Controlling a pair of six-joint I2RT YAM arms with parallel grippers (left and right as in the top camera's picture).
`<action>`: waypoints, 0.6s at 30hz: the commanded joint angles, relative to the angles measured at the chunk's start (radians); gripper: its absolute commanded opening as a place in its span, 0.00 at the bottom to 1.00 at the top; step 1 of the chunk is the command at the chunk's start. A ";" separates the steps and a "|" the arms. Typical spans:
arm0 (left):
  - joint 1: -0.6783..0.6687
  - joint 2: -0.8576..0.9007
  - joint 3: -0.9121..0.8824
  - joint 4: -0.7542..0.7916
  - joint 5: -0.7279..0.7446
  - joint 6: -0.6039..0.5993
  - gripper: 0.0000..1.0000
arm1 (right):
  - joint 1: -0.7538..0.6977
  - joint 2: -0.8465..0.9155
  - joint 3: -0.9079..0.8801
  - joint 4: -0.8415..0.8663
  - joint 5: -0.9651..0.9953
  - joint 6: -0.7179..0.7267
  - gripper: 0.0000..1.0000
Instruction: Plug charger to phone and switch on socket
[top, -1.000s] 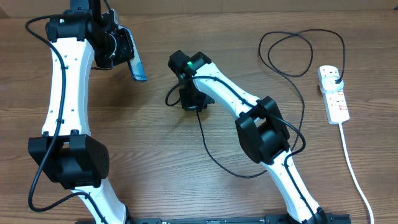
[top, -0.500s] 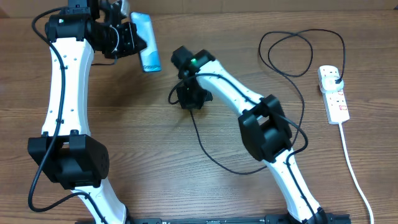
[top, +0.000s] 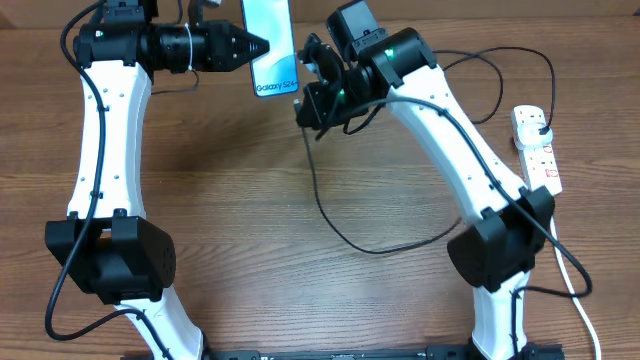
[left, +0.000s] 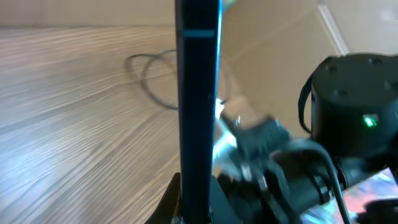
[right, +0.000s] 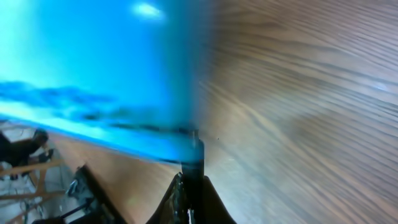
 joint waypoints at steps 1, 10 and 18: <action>0.004 -0.008 0.013 0.038 0.153 0.012 0.04 | 0.040 -0.043 0.015 -0.006 -0.023 -0.022 0.04; 0.021 -0.008 0.013 0.162 0.213 -0.098 0.04 | 0.054 -0.064 0.015 -0.004 -0.022 -0.010 0.04; 0.021 -0.008 0.013 0.163 0.266 -0.096 0.04 | 0.052 -0.105 0.016 0.111 0.056 0.066 0.04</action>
